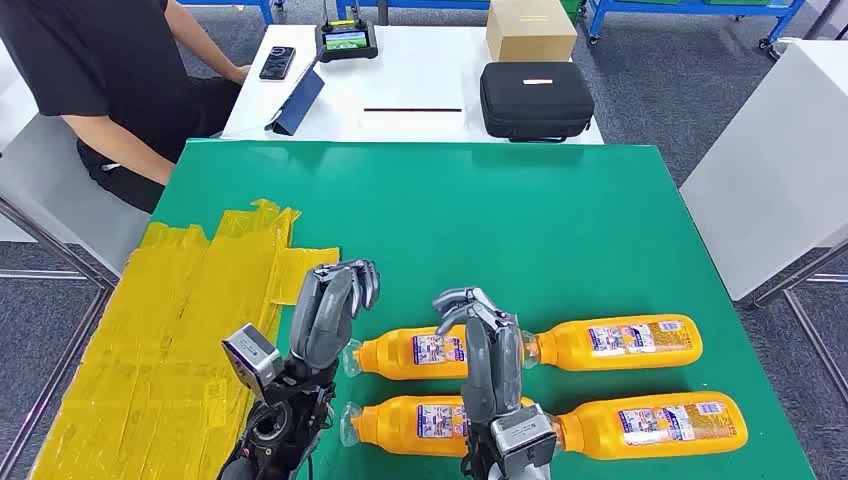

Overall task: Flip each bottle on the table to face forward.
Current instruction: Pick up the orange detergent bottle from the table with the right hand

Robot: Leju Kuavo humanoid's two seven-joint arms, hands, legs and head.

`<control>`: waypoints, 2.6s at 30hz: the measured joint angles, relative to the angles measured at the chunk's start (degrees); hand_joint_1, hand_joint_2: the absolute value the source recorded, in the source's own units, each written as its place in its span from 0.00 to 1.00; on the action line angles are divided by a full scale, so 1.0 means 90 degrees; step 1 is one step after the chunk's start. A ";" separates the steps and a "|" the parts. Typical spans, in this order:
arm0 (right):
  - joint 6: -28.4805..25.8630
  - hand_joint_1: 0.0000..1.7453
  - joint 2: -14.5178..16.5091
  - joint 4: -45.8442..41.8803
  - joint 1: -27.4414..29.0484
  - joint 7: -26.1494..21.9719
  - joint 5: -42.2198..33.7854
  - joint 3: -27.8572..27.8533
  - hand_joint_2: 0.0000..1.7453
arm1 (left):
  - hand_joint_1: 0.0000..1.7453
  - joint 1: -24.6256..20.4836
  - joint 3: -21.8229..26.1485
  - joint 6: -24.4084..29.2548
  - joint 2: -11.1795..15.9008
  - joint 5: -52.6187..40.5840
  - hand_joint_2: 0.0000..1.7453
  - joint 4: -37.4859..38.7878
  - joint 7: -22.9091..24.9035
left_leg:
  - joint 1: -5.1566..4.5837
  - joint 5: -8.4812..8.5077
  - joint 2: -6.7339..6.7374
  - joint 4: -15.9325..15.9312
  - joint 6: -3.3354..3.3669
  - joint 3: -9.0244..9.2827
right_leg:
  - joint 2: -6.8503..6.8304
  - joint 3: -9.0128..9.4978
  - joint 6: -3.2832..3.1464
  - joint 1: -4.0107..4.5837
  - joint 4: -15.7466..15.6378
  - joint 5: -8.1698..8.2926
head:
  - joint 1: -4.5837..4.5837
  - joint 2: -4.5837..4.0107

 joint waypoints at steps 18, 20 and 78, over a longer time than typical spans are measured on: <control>0.1388 1.00 0.0509 0.0796 -0.0527 -0.0194 -0.0636 -0.0552 0.00 | 1.00 0.0365 0.1221 0.0258 0.0136 -0.0400 0.00 0.0000 0.0000 | 0.0008 0.0011 0.0003 -0.0001 -0.0006 -0.0002 | -0.0002 0.0001 -0.0001 0.0006 0.0002 0.0000 | 0.0002 0.0000; 0.1383 1.00 0.0530 0.0800 -0.0526 -0.0194 -0.0638 -0.0573 0.00 | 1.00 0.0373 0.1244 0.0262 0.0136 -0.0428 0.00 0.0000 0.0000 | 0.0007 0.0011 0.0003 -0.0001 -0.0006 -0.0003 | -0.0001 0.0001 -0.0001 0.0004 0.0002 0.0000 | 0.0001 0.0000; 0.3403 0.00 -0.3234 -0.1454 0.1989 0.2333 0.4447 -0.4408 1.00 | 0.00 0.1091 0.3370 0.0787 0.0129 -0.0434 0.00 -0.1129 0.0537 | -0.0026 -0.0011 -0.0001 0.0001 0.0021 -0.0001 | -0.0009 -0.0003 0.0005 -0.0023 -0.0005 -0.0001 | -0.0001 0.0000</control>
